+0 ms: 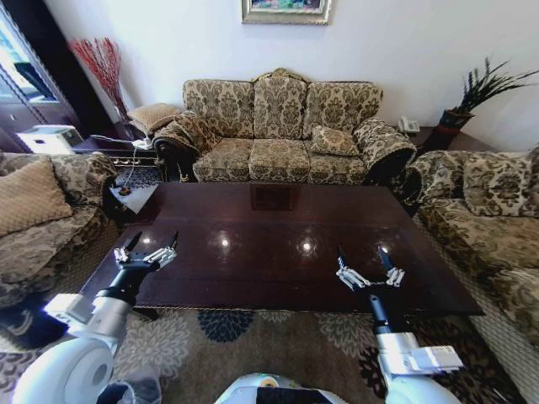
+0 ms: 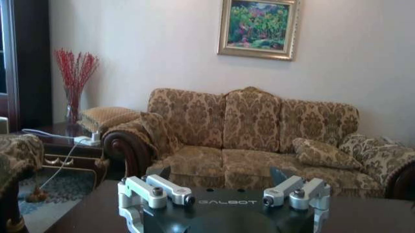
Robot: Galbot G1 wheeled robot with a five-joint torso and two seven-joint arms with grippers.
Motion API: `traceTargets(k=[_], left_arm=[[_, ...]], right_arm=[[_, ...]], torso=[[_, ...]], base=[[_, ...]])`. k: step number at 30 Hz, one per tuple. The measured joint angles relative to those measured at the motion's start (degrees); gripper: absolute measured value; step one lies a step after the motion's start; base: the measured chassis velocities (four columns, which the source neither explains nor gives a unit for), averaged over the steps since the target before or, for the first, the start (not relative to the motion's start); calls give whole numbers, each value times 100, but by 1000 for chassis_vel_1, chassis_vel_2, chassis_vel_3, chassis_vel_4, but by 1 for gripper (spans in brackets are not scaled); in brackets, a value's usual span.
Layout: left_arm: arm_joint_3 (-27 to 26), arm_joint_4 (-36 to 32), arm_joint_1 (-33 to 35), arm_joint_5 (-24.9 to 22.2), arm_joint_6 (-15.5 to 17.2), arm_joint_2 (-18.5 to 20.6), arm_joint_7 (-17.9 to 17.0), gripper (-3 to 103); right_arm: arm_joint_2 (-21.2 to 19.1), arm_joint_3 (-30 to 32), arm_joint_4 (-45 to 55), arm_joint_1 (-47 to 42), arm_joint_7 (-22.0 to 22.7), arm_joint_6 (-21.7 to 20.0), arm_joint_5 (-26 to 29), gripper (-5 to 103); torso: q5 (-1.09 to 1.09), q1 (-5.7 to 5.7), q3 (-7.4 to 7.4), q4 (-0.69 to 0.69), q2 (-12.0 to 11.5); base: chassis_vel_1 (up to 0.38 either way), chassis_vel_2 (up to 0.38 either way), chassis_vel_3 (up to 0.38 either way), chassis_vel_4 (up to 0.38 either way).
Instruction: Move to the front of the table and place the trash on the table into the trash bin.
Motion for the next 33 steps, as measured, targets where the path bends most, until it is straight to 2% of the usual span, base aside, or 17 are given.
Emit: traceTargets(k=[33], left_arm=[[-2,10,-1,-7,-3,7,0,100]], right_arm=[[-1,6,-6,2,0,0,11,100]], torso=[[0,0,0,0,0]], base=[[0,0,0,0]])
